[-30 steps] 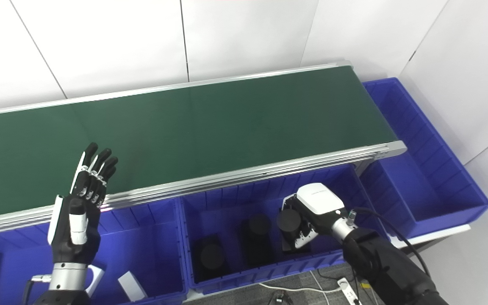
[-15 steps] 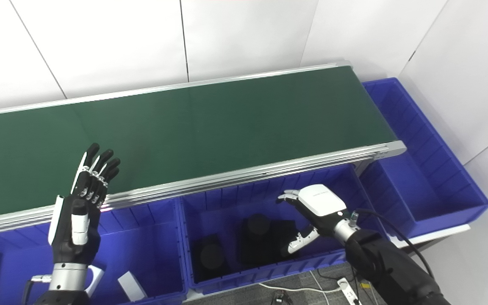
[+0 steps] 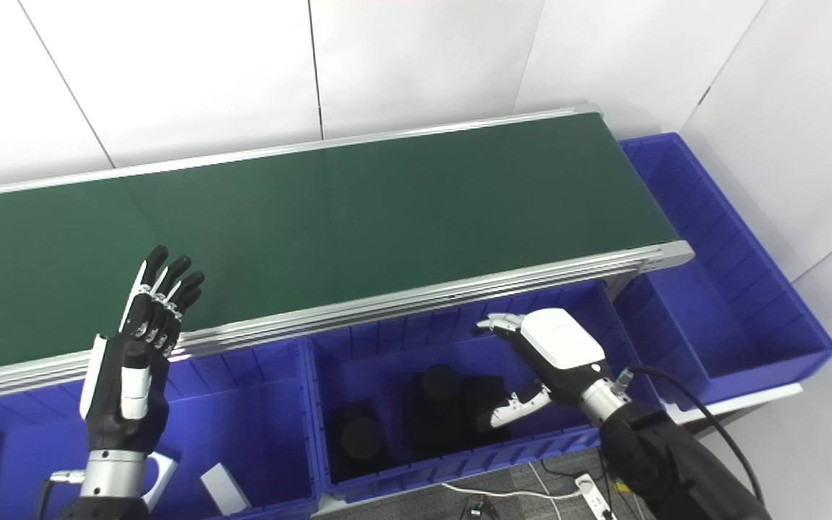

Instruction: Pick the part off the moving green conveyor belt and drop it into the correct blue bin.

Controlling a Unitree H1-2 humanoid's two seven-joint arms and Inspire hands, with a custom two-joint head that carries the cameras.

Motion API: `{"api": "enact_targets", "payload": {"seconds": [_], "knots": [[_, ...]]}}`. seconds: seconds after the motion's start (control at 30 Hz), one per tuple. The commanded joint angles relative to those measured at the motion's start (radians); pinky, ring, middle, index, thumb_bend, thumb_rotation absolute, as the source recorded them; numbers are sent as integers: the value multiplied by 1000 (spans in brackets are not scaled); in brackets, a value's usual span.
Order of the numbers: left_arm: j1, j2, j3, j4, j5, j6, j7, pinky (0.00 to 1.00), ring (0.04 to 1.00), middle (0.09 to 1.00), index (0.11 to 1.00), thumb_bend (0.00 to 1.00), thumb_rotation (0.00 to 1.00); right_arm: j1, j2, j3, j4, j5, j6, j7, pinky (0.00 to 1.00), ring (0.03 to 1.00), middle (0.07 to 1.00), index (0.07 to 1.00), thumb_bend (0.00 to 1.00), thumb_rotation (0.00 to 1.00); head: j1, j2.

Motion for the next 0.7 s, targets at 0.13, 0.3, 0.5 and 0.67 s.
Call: {"api": "enact_targets", "payload": {"seconds": [0.13,0.3,0.5,0.67], "knots": [[-8,19,4,-14,-15,-26,-28,894,890,937,982,722,903,21,48,-25,-160,150,-106,-4,520,650,727,750,966,698,37,0],[-4,27,11,-22,3,-16,-20,913,892,934,978,703,906,24,103,-3,-226,222,-163,18,518,644,713,736,952,922,104,-4],[-4,38,10,-26,11,-35,-30,916,896,937,987,660,887,9,215,-9,-243,283,-271,-35,583,671,728,739,934,969,216,-12],[-11,54,1,-11,23,-66,-44,935,919,956,997,655,871,-17,333,-11,-217,369,-265,-41,714,811,843,811,983,997,273,-23]]}}
